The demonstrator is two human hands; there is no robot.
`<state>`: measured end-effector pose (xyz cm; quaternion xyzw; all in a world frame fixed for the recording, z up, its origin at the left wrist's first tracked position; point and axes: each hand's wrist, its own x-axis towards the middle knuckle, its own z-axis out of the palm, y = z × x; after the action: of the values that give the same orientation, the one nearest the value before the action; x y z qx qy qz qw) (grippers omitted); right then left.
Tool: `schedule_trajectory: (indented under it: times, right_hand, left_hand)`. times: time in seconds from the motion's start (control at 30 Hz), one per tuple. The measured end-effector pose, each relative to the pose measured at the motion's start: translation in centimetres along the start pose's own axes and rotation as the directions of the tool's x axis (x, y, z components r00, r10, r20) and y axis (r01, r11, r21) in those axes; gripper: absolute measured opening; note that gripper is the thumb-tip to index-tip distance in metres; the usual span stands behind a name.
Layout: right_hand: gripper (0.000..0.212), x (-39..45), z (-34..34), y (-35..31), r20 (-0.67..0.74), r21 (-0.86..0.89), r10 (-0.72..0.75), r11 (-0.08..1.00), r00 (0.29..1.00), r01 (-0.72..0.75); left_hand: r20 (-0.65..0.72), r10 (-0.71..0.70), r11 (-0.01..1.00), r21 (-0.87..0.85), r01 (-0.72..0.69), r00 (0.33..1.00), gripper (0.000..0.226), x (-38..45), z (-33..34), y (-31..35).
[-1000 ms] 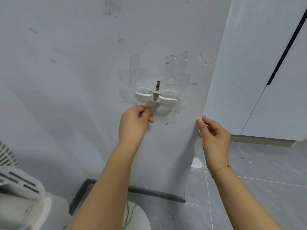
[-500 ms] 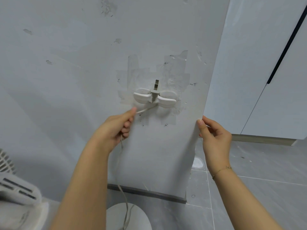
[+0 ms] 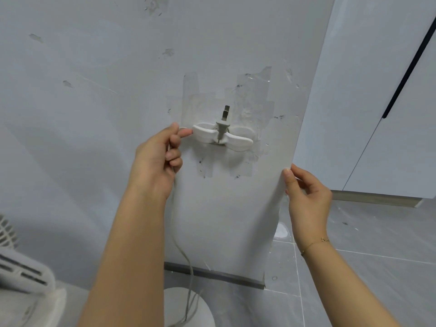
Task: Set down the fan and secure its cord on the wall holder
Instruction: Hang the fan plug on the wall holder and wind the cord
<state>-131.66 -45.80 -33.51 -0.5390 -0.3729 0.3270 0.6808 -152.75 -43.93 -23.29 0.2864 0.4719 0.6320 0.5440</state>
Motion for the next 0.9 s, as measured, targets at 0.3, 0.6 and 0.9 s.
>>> schedule_trajectory:
  times: [0.3, 0.6, 0.9]
  right_hand:
    - [0.022, 0.1, 0.0, 0.0, -0.005, 0.002, 0.015, 1.000, 1.000, -0.015]
    - [0.023, 0.1, -0.1, 0.2, -0.017, 0.014, 0.024, 1.000, 1.000, -0.023]
    - [0.024, 0.0, 0.1, 0.2, -0.029, 0.022, 0.028, 0.999, 0.999, -0.028]
  left_hand:
    - [-0.114, 0.179, 0.981, -0.050, -0.186, 0.977, 0.024, -0.4, 1.6, -1.1]
    - [0.104, 0.318, 0.854, 0.399, -0.332, 0.942, 0.027, -1.6, 2.9, 1.4]
    - [0.079, 0.093, 0.807, 0.579, -0.121, 0.993, 0.023, -3.7, 4.0, 2.8]
